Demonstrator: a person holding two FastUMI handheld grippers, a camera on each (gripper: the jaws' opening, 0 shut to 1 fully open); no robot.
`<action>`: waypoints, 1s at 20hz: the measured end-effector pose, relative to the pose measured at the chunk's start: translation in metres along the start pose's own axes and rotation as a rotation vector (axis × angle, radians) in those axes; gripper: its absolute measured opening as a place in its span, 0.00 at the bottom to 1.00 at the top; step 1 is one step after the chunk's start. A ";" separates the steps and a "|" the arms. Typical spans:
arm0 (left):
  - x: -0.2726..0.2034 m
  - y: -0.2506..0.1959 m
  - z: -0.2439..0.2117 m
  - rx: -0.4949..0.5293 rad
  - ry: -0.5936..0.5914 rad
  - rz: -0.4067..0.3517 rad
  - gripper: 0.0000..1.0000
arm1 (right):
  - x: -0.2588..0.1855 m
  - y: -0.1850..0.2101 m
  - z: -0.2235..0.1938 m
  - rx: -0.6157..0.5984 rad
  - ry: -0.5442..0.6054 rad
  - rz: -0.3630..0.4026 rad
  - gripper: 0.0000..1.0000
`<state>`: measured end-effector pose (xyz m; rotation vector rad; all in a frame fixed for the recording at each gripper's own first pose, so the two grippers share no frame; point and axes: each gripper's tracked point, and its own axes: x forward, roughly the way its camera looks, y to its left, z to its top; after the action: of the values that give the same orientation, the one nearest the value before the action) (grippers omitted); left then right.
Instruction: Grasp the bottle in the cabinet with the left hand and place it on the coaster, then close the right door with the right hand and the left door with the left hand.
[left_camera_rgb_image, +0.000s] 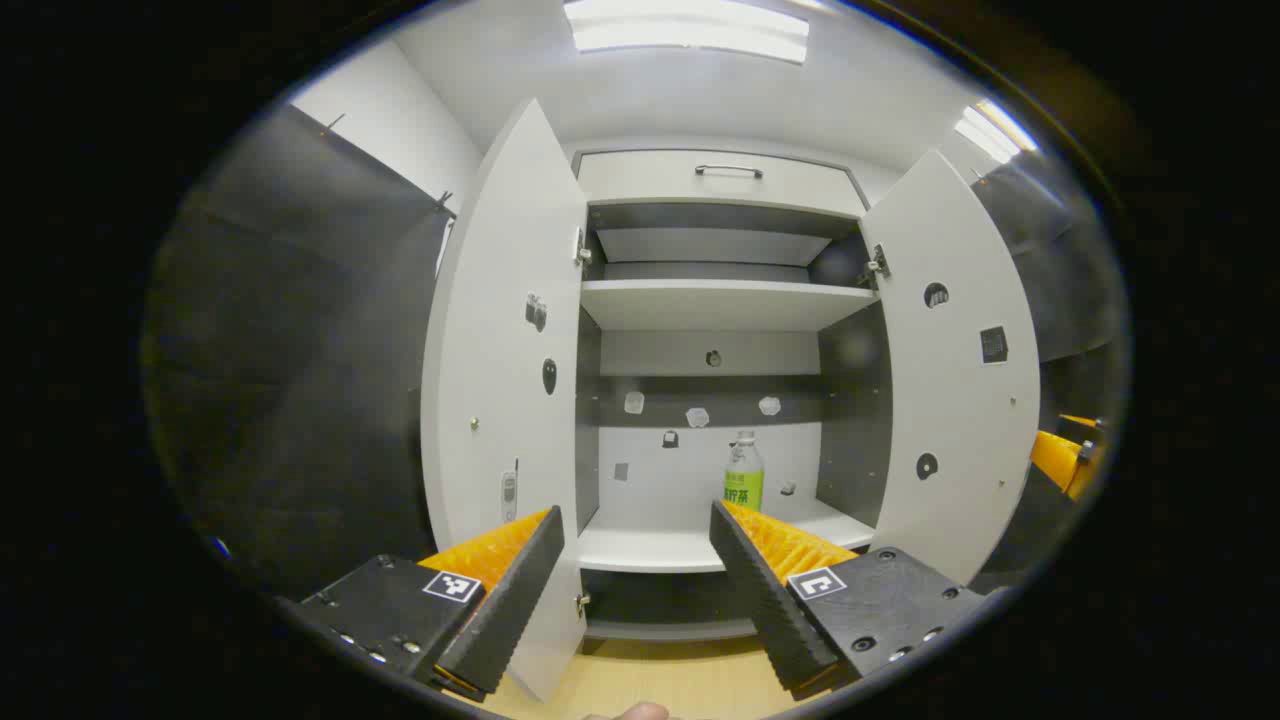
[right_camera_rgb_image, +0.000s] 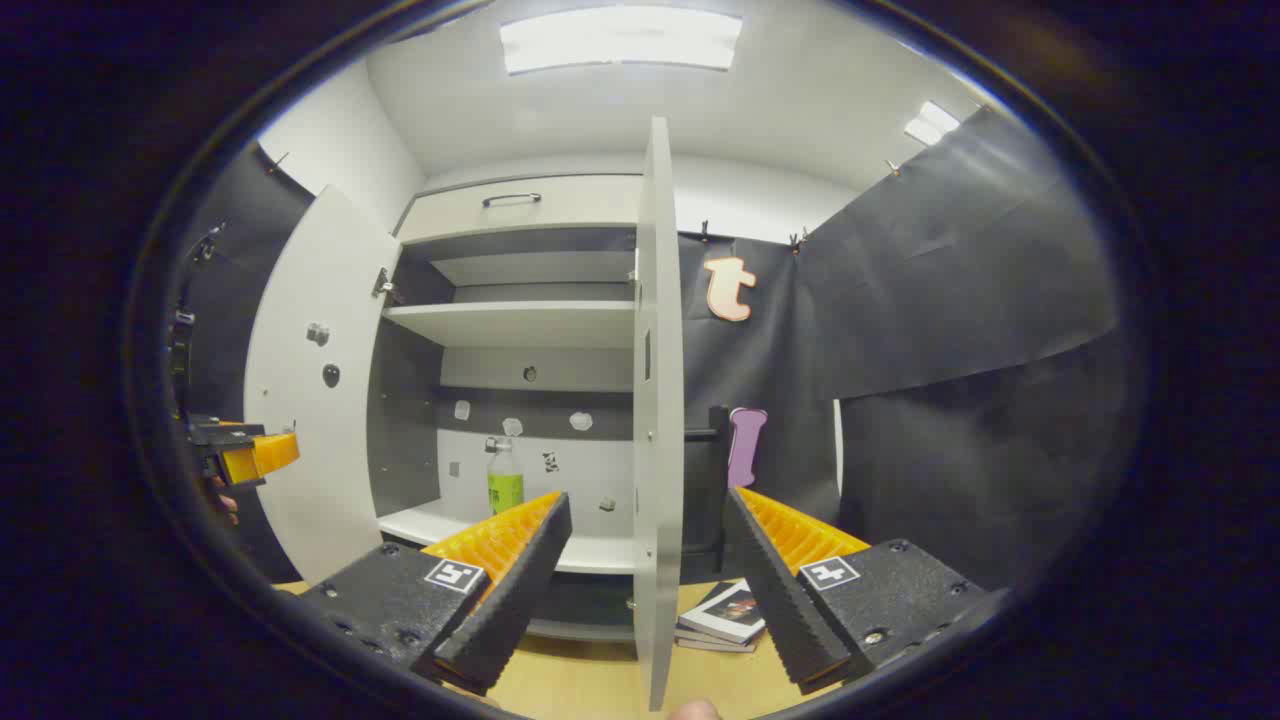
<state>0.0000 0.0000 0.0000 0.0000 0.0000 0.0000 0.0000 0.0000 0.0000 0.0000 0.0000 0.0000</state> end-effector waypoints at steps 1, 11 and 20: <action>0.000 0.000 0.001 -0.007 -0.002 0.002 1.00 | 0.001 0.001 0.000 0.008 0.004 0.009 1.00; 0.007 -0.014 0.016 -0.027 -0.021 -0.005 1.00 | 0.001 -0.014 0.003 0.035 0.004 0.002 1.00; 0.064 -0.077 0.025 -0.069 -0.024 -0.100 1.00 | -0.008 -0.042 -0.017 0.000 0.090 -0.052 1.00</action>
<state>0.0636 -0.0767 0.0245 -0.0695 -0.0236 -0.1000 -0.0082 -0.0415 -0.0168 -0.0004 0.0905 -0.0520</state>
